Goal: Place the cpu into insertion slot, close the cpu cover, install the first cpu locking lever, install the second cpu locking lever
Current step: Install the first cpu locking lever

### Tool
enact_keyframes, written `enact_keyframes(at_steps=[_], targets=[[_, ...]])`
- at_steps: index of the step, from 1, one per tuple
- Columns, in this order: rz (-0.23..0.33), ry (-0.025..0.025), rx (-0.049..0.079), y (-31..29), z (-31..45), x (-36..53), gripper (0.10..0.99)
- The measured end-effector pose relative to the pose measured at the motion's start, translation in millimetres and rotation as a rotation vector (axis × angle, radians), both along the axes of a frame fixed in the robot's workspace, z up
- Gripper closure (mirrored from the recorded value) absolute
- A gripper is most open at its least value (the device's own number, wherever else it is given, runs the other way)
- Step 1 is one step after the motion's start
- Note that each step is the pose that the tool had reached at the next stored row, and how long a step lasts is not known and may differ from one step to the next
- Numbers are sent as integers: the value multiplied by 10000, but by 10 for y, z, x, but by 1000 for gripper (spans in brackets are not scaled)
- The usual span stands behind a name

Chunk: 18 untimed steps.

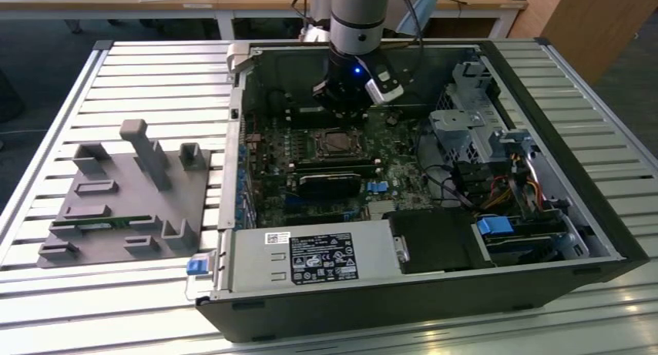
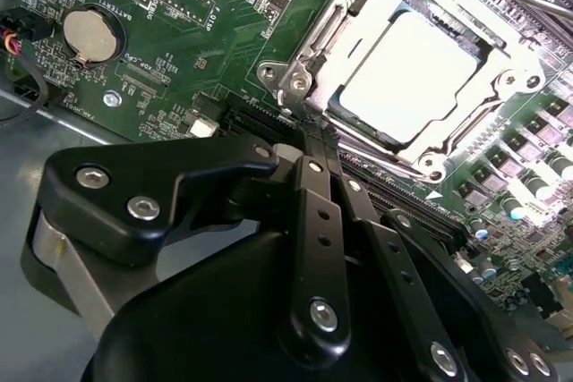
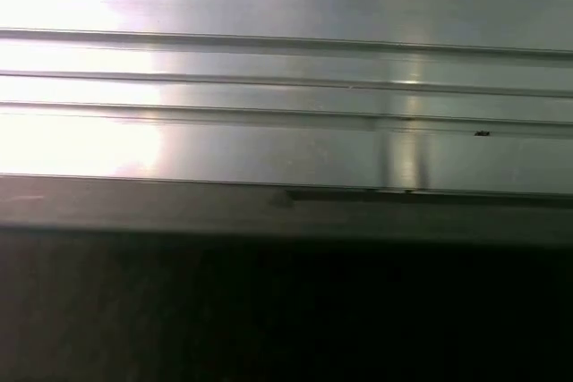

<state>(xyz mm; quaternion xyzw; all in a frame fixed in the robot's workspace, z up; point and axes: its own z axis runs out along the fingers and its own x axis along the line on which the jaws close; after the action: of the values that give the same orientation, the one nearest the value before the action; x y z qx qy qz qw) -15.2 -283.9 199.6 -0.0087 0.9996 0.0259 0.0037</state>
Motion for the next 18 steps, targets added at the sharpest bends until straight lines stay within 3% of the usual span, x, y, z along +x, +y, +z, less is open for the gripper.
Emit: enact_keyframes(at_steps=[6,13,18], targets=[[1,-3,-1,1,27,1,980],[0,2,-131,0,1,0,980],[0,-1,-149,3,-21,1,980]])
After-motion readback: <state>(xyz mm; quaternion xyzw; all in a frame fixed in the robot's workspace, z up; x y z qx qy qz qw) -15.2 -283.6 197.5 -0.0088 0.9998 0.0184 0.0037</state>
